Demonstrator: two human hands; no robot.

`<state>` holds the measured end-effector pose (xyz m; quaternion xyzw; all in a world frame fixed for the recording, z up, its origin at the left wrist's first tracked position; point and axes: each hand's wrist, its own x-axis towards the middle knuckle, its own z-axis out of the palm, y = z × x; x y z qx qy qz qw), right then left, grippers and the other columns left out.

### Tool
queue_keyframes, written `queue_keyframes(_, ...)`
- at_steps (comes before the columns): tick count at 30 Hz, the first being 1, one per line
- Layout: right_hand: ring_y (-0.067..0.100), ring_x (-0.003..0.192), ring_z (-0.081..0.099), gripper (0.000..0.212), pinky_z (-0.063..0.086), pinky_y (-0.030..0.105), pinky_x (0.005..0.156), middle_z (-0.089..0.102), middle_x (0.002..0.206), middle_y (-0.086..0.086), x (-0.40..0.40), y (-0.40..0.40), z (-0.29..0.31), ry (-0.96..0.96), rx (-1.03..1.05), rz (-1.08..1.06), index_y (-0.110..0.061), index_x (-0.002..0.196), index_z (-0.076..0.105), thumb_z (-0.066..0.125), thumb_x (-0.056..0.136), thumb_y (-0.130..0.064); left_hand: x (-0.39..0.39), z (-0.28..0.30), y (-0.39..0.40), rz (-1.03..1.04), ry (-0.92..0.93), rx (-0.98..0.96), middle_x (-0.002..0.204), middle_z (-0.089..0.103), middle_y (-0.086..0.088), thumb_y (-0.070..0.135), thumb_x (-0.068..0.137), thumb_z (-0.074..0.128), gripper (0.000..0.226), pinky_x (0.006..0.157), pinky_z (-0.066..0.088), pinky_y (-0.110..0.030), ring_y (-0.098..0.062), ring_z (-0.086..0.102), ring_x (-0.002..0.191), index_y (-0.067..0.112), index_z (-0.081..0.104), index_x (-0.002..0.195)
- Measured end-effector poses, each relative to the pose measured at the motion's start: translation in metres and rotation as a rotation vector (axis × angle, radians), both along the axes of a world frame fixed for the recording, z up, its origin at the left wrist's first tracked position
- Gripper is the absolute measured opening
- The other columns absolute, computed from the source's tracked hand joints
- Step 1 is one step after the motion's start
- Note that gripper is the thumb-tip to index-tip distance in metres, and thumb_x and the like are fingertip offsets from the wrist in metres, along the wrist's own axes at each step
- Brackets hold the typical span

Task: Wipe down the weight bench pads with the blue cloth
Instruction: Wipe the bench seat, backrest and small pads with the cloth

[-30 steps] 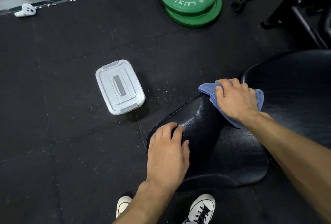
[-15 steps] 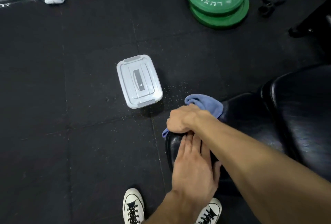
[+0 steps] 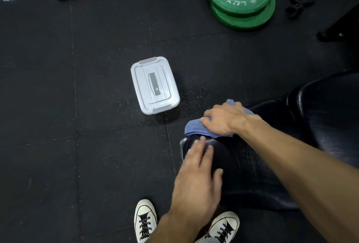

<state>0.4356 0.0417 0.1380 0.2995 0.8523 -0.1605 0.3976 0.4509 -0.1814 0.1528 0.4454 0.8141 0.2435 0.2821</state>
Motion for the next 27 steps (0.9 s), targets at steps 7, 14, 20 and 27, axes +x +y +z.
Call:
queue_keyframes(7, 0.028, 0.119, 0.047, 0.044, 0.03, 0.052, 0.103, 0.06, 0.125, 0.001, -0.01, -0.062, -0.001, 0.184, 0.002, 0.095, -0.032, 0.111, 0.071, 0.032, 0.1, -0.05, -0.036, -0.011, -0.017, 1.095, -1.03, -0.163, 0.125, 0.065, 0.004, 0.039, 0.106, 0.049, 0.039, 0.096, 0.046, -0.031, -0.012, 0.059, 0.114, 0.014, 0.063, 0.132)
queue_keyframes(14, 0.031, 0.151, 0.03, 0.033, 0.014, 0.067, 0.121, 0.056, 0.144, 0.001, 0.052, -0.12, 0.002, 0.601, 0.187, 0.129, -0.027, 0.109, 0.073, 0.049, 0.092, -0.042, -0.032, -0.011, -0.018, 1.215, -1.316, -0.128, 0.117, 0.078, -0.007, 0.064, 0.103, 0.032, 0.068, 0.093, 0.055, -0.039, -0.021, 0.069, 0.114, 0.012, 0.072, 0.123)
queue_keyframes(20, 0.036, 0.16, 0.0, 0.06, 0.019, 0.074, 0.118, 0.019, 0.171, 0.004, 0.114, -0.19, -0.012, 0.585, 0.281, 0.224, -0.028, 0.14, 0.06, 0.073, 0.083, -0.04, -0.035, -0.007, -0.022, 1.142, -1.364, -0.199, 0.111, 0.078, -0.017, 0.061, 0.104, 0.034, 0.067, 0.094, 0.056, -0.046, -0.03, 0.076, 0.103, 0.007, 0.074, 0.112)
queue_keyframes(27, 0.038, 0.159, 0.005, 0.098, 0.014, 0.07, 0.119, 0.013, 0.173, 0.005, 0.2, -0.188, -0.031, 0.584, 0.305, 0.52, -0.03, 0.156, 0.039, 0.086, 0.07, -0.027, -0.017, -0.003, -0.023, 1.133, -1.231, -0.221, 0.12, 0.076, -0.006, 0.052, 0.104, 0.048, 0.045, 0.101, 0.054, -0.046, -0.025, 0.071, 0.113, 0.018, 0.068, 0.124)
